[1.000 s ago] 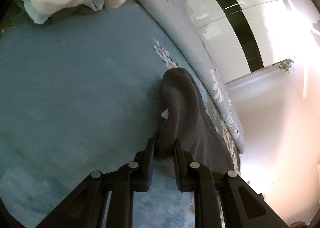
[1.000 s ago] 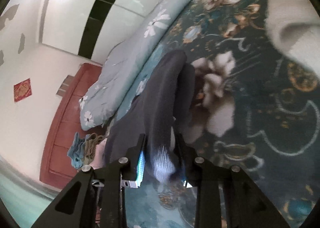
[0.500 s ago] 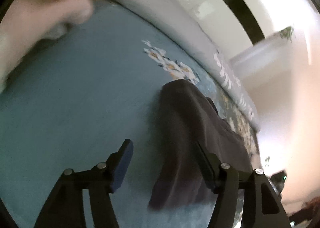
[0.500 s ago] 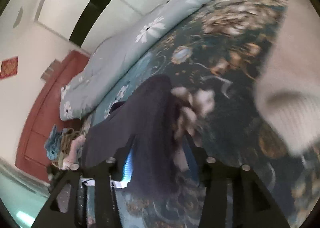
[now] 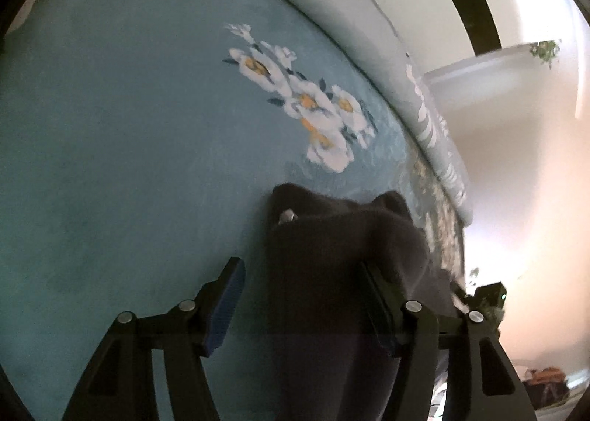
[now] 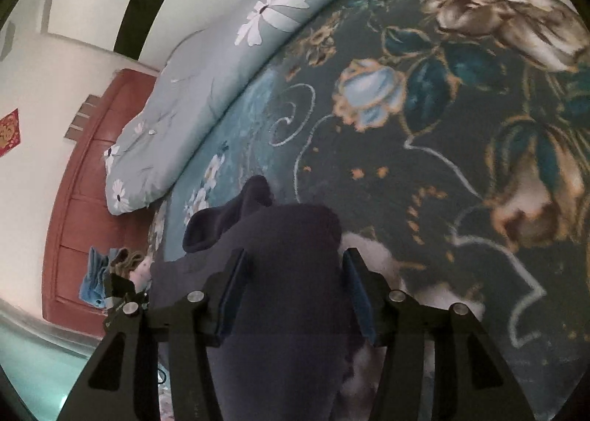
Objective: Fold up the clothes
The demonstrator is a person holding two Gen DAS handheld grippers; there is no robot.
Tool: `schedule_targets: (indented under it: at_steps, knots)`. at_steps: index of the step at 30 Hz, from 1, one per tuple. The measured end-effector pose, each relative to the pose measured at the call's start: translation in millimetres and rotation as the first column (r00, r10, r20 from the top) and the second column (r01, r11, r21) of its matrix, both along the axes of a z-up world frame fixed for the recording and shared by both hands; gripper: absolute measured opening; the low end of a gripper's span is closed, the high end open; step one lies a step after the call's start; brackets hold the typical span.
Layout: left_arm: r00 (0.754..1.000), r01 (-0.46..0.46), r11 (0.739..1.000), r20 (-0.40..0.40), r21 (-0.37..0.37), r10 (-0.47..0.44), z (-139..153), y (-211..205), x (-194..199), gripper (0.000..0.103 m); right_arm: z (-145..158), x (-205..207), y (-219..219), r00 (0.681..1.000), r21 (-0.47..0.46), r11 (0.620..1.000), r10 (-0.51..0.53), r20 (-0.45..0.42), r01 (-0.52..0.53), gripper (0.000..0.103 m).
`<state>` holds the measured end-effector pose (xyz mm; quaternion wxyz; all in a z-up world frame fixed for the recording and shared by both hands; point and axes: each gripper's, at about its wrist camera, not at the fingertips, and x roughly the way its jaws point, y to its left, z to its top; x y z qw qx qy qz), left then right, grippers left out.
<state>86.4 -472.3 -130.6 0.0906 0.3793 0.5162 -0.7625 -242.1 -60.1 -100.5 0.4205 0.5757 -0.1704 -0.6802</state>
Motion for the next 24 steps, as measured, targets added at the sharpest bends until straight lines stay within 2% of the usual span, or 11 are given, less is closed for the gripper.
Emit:
schedule_targets:
  at_steps: [1, 3, 4, 5, 6, 10, 13, 15, 17, 20, 24]
  knots:
    - [1.0, 0.009, 1.0, -0.005, -0.009, -0.009, 2, 1, -2, 0.056, 3, 1, -1, 1.0, 0.004, 1.0, -0.002, -0.018, 0.002, 0.042]
    - [1.0, 0.027, 0.999, 0.001, -0.044, -0.027, 6, 6, -8, 0.038, 14, 4, -4, 0.997, 0.019, 1.0, 0.002, -0.082, 0.0, 0.033]
    - [1.0, 0.031, 0.997, 0.003, -0.067, -0.031, 9, 9, -9, 0.032, 18, 7, -6, 0.994, 0.021, 1.0, 0.007, -0.109, -0.004, 0.023]
    - [0.999, 0.035, 0.995, 0.004, -0.089, -0.034, 12, 11, -11, 0.019, 25, 10, -7, 0.99, 0.019, 1.0, 0.018, -0.141, -0.016, 0.018]
    - [0.999, 0.035, 0.994, -0.011, -0.1, -0.036, 16, 13, -10, 0.014, 31, 13, -9, 0.985, 0.017, 0.999, 0.03, -0.167, -0.027, 0.014]
    - [0.994, -0.014, 0.991, -0.109, -0.134, -0.001, 46, 9, -2, 0.011, 55, 23, -11, 0.97, 0.005, 0.998, 0.056, -0.237, -0.056, 0.011]
    - [0.98, -0.051, 0.988, -0.199, -0.147, 0.021, 72, 2, 5, 0.01, 80, 22, -7, 0.96, -0.064, 0.997, 0.028, -0.277, -0.048, 0.011]
    - [0.975, -0.066, 0.977, -0.223, -0.204, 0.019, 93, -3, 5, 0.01, 96, 19, -7, 0.953, -0.111, 0.993, 0.009, -0.303, -0.044, 0.011]
    - [0.973, -0.083, 0.971, -0.23, -0.224, 0.03, 103, -11, -1, 0.01, 106, 13, -13, 0.945, -0.113, 0.993, -0.009, -0.327, -0.029, 0.011]
    - [0.986, -0.089, 0.966, -0.161, -0.241, 0.05, 91, -22, -14, 0.01, 97, -3, -26, 0.949, -0.07, 0.998, -0.024, -0.316, 0.003, 0.011]
    - [0.998, -0.065, 0.977, -0.003, -0.203, 0.065, 36, -33, -35, 0.01, 50, -24, -40, 0.974, 0.048, 0.998, -0.036, -0.224, 0.048, 0.011]
